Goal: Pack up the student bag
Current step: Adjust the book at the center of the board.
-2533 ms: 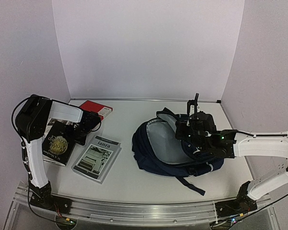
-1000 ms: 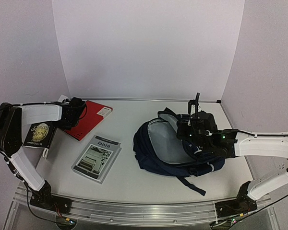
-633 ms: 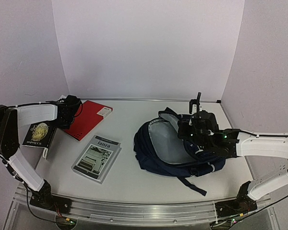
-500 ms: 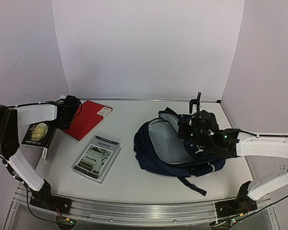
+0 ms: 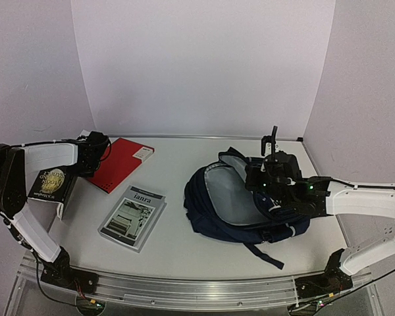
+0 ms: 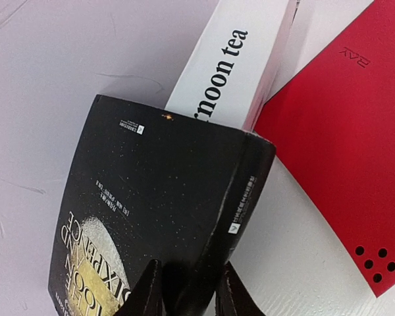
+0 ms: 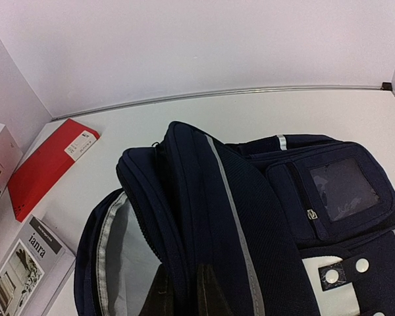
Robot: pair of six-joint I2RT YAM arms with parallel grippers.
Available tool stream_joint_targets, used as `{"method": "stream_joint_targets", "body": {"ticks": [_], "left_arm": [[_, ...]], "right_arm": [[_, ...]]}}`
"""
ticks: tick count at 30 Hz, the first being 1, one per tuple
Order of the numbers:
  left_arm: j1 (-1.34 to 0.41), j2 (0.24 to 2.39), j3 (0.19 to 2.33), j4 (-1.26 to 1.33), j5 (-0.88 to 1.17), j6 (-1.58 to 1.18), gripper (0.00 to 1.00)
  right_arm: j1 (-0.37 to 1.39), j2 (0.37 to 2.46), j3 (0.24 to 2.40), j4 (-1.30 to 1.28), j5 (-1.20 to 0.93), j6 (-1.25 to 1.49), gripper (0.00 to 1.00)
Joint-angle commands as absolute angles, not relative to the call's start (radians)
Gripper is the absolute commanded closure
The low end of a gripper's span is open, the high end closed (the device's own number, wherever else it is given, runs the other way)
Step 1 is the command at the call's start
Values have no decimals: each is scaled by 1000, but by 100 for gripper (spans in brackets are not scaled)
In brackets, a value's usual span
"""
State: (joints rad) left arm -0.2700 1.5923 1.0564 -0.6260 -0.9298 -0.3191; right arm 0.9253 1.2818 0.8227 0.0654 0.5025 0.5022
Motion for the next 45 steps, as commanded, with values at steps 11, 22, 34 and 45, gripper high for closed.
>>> {"method": "stream_joint_targets", "body": {"ticks": [11,22,34,45], "left_arm": [[-315,1587,1166,-856,-946,-458,100],[-496,1592,1469,-1192,-900,-594,100],[-545,1337,1505,-1001,-489,-512,100],[-543,1281,1501,-888,-222,-512,100]], "right_arm": [[919,1223,864,143,587,514,100],[920,1216,871,125,603,514,100],[920,1226,890,113,606,513,100],[920,1223,893,102,600,528,100]]}}
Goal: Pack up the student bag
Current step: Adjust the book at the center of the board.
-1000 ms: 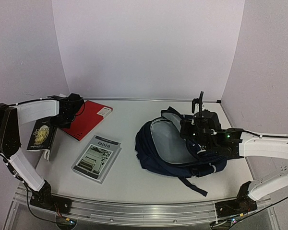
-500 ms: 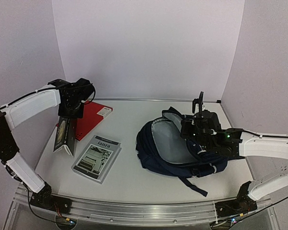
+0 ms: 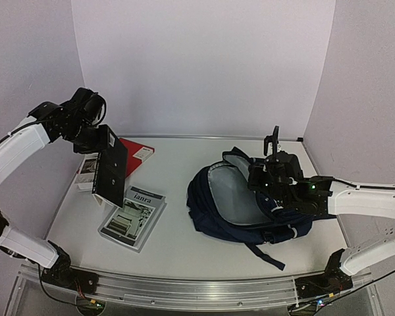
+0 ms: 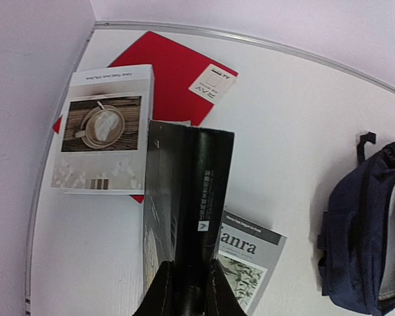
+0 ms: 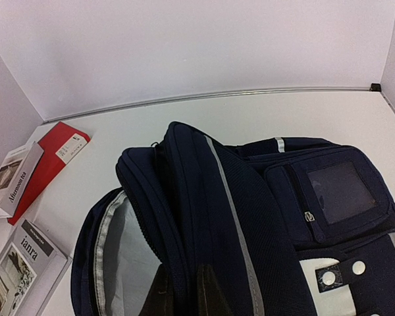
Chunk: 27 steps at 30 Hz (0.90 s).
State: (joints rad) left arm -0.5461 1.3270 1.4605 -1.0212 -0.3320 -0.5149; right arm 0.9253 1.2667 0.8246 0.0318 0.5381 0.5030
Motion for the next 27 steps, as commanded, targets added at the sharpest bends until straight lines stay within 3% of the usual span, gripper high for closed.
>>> {"method": "stream_joint_targets", "body": {"ticks": [1,14,27], "left_arm": [[-542,1283,1492,-877,-197,-517,100],[-314,1259,1197,-677,266,-605,100],[-101,1262,1013,-616,405,-585,99]], "right_arm": [[920,1223,893,102,599,529,100],[920,1231,897,91,585,537,100],[919,1220,890,86,592,541,100]]}}
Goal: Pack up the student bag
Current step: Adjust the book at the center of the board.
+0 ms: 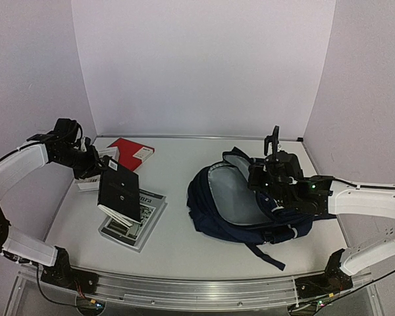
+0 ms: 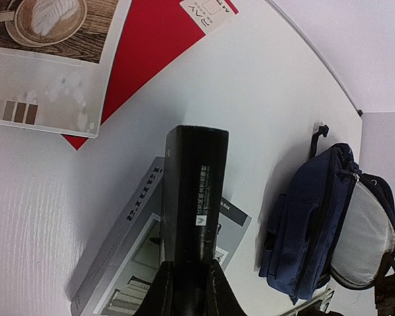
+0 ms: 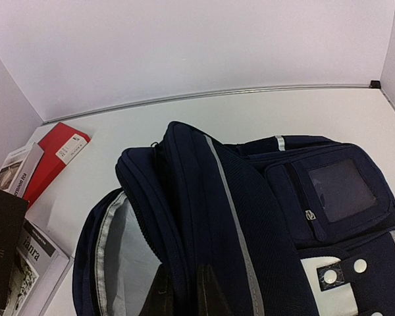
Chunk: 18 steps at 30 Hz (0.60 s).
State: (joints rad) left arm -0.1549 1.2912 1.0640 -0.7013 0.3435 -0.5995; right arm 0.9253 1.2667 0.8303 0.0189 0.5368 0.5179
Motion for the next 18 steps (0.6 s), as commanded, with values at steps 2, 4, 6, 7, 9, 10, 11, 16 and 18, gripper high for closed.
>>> {"method": "stream_joint_targets", "body": {"ticks": [2,4,6,7,9,10,11,16,18], "left_arm": [[-77,1253,974,-585,419,-592,95],[-59,1243,936,-546,444,-601,94],[-49,1238,906,-516,463,-615,93],[-46,1237,893,-499,468,-622,92],[-43,1240,868,-464,477,-631,91],[-42,1241,857,-449,477,-635,92],[-41,1242,846,-435,478,-639,92],[-24,1249,766,-349,480,-649,92],[-20,1254,719,-273,517,-658,92]], "right_arm": [[920,1220,890,84,594,541,100],[920,1223,890,85,594,541,100],[920,1227,891,84,594,542,100],[920,1229,891,84,593,542,100],[919,1233,893,83,593,543,100],[919,1233,892,83,593,543,100],[919,1233,892,83,594,543,100],[920,1231,887,81,592,549,100],[920,1230,887,80,590,552,100]]}}
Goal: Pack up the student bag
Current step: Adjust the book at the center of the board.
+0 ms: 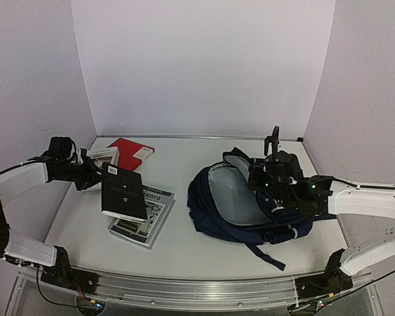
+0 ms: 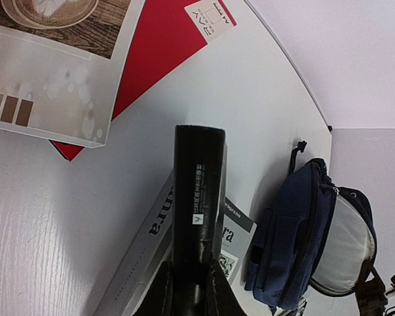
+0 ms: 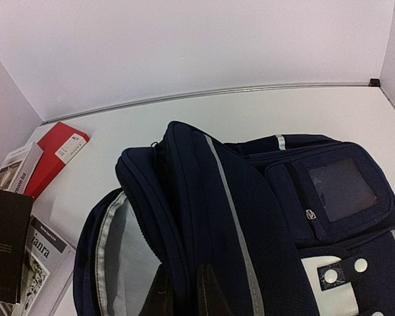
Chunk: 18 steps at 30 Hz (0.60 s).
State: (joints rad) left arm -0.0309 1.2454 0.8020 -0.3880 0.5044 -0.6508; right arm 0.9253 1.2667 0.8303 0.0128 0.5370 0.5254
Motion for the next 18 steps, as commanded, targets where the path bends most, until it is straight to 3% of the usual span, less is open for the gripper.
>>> {"method": "stream_joint_targets", "body": {"ticks": [1,11,18], "left_arm": [[-19,1259,694,-238,533,-663,92],[-17,1342,550,47,658,-723,87],[-17,1449,519,180,733,-750,72]], "right_arm": [[920,1230,887,79,590,552,100],[920,1233,902,66,589,553,100],[920,1242,916,53,586,557,100]]}}
